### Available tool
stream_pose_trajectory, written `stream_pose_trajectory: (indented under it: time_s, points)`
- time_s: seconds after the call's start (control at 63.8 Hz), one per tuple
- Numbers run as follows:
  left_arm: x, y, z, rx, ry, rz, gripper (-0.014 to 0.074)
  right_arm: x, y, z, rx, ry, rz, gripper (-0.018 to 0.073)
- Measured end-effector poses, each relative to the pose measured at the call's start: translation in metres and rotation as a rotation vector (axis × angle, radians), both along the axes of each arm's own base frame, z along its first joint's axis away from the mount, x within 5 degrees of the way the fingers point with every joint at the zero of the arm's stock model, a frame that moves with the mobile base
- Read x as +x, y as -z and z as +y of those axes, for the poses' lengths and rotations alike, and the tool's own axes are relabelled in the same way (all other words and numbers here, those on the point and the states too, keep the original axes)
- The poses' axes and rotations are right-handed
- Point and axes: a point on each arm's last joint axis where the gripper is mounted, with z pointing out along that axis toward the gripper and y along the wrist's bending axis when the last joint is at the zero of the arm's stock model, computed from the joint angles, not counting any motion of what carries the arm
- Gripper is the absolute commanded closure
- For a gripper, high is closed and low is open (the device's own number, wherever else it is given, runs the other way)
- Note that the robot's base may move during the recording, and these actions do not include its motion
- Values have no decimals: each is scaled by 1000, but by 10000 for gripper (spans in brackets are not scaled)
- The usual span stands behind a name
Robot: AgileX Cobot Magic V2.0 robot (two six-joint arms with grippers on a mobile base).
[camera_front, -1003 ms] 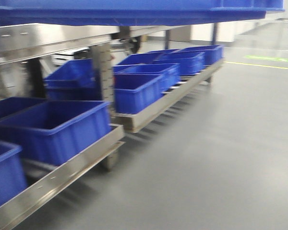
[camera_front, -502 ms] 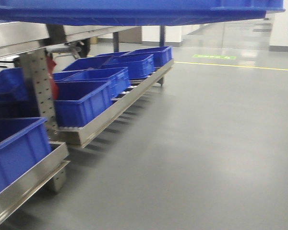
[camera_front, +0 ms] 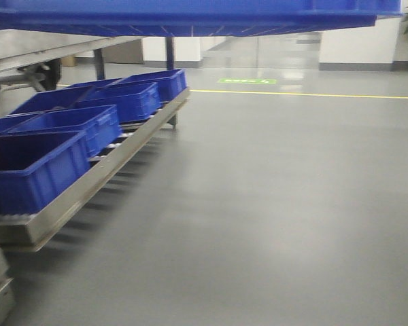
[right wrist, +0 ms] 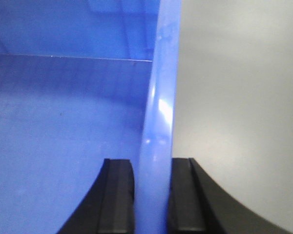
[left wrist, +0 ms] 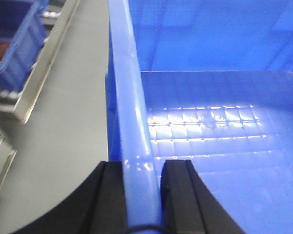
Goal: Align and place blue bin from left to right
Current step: 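Drive the base across the floor carrying the bin in both grippers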
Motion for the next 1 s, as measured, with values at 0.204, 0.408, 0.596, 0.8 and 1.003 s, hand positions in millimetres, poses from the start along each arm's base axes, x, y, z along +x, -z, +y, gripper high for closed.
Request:
stream_pose_trajectory:
  time_s: [0.204, 0.408, 0.596, 0.8, 1.003]
  points:
    - [0, 0, 0, 0, 0, 0, 613, 0, 0, 0, 0, 0, 0, 633]
    - [0, 0, 0, 0, 0, 0, 613, 0, 0, 0, 0, 0, 0, 633]
    - [0, 0, 0, 0, 0, 0, 613, 0, 0, 0, 0, 0, 0, 633]
    - [0, 0, 0, 0, 0, 0, 613, 0, 0, 0, 0, 0, 0, 633]
    - [0, 0, 0, -1, 1, -7, 613, 0, 0, 0, 0, 0, 0, 633]
